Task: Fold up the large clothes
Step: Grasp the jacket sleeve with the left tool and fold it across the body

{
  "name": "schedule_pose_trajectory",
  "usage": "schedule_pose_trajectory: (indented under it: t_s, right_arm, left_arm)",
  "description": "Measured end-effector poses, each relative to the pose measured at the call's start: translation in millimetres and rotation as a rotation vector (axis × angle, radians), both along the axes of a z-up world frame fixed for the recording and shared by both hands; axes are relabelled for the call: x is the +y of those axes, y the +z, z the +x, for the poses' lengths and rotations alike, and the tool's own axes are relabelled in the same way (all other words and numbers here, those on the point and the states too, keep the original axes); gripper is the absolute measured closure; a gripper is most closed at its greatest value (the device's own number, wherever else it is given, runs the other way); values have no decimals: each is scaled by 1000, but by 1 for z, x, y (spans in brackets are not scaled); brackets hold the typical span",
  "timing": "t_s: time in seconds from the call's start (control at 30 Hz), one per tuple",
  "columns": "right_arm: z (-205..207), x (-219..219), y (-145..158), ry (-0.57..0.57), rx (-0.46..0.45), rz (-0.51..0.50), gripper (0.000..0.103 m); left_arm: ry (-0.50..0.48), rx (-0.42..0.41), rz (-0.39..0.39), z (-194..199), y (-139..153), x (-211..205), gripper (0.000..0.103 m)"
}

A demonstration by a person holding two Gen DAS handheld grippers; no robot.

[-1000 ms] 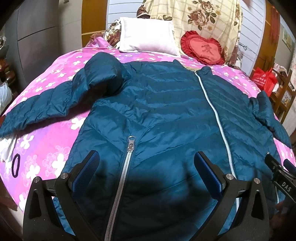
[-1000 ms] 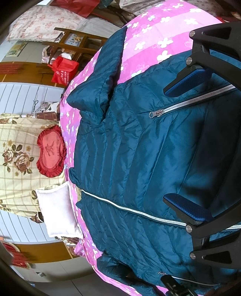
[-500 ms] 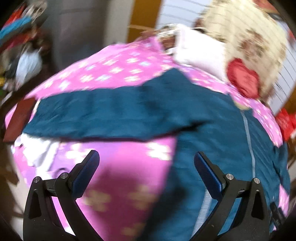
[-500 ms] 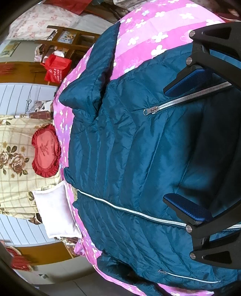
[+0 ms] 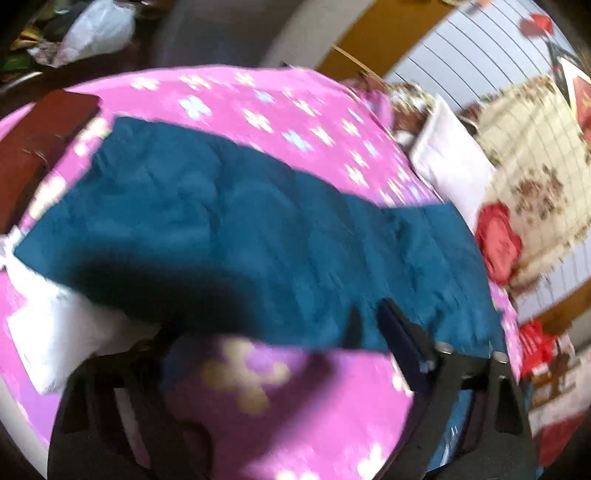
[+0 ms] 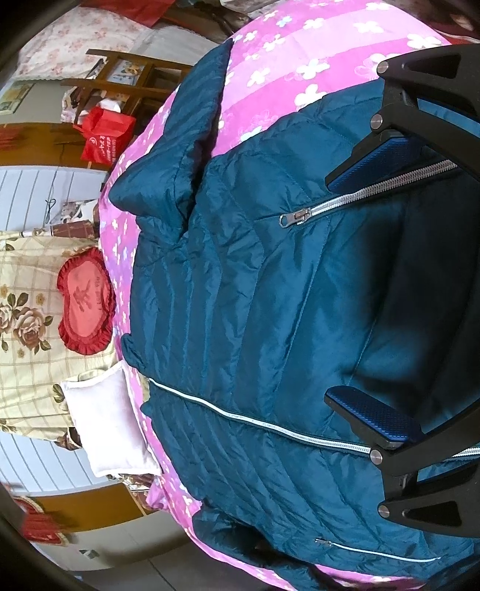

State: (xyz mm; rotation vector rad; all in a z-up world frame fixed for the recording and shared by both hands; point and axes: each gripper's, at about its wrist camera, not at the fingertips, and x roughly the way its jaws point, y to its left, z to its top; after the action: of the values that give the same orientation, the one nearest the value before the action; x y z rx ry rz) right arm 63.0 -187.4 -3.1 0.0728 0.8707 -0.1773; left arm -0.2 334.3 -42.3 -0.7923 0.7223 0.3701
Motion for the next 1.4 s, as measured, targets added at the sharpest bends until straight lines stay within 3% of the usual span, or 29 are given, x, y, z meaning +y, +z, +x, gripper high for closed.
schedule_pose_trajectory:
  t_s: [0.13, 0.3, 0.37, 0.43, 0.53, 0.77, 0.97, 1.23, 1.4]
  right_arm:
    - [1, 1, -1, 5, 6, -2, 0]
    - [3, 1, -3, 11, 13, 3, 0]
    - [3, 0, -3, 9, 16, 7, 0]
    - [4, -2, -4, 5, 17, 13, 0]
    - [4, -2, -3, 3, 18, 21, 0]
    - [0, -5, 0, -3, 10, 43, 0]
    - [-10, -7, 14, -13, -39, 34, 0]
    - [-41, -24, 44, -88, -156, -73, 0]
    - [-53, -52, 50, -151, -166, -58, 0]
  left_arm:
    - [108, -71, -86, -13, 0, 28, 63]
    - [158, -72, -177, -11, -14, 47, 68]
    - [161, -71, -221, -7, -21, 47, 88]
    - [173, -81, -235, -8, -19, 40, 92]
    - [129, -129, -224, -6, -4, 23, 93]
    - [-71, -275, -79, 21, 59, -35, 94]
    - [-234, -331, -3, 42, 96, -88, 93]
    - [-324, -336, -33, 77, 111, -145, 94]
    - [-469, -413, -55, 95, 147, -214, 94]
